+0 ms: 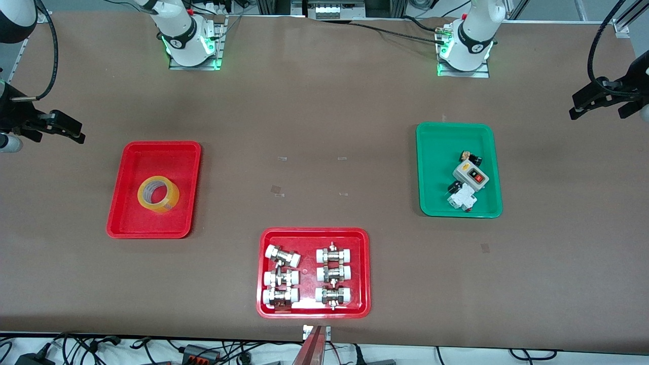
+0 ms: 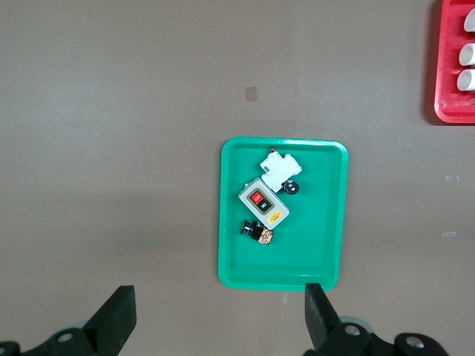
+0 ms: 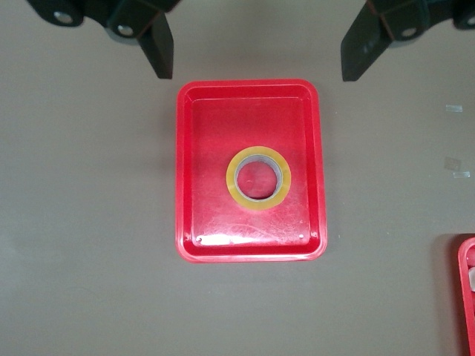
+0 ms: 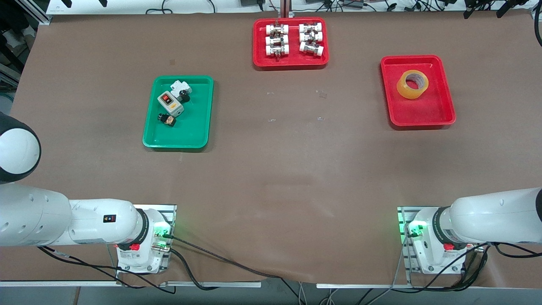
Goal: Left arm passes tape to right arm into tray
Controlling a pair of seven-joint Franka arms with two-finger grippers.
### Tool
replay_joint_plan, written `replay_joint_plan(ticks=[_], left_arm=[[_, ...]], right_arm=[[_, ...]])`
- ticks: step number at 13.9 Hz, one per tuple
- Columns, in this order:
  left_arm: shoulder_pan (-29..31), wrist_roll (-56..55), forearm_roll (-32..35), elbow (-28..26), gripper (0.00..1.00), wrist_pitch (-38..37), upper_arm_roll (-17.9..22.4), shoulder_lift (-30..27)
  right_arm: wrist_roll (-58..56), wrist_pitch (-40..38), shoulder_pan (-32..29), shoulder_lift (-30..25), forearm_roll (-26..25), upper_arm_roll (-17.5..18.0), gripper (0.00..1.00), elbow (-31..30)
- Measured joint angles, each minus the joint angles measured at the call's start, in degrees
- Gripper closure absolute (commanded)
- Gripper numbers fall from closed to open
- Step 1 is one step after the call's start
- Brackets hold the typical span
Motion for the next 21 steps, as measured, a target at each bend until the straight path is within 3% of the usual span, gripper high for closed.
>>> replay_joint_plan(ticks=[21], left_arm=[[0.0,0.0,0.0,0.0,0.0,0.0,0.0,0.0]], right_arm=[[-0.2,-2.6,-0.5,-1.2,0.0,0.2,0.0,0.0]])
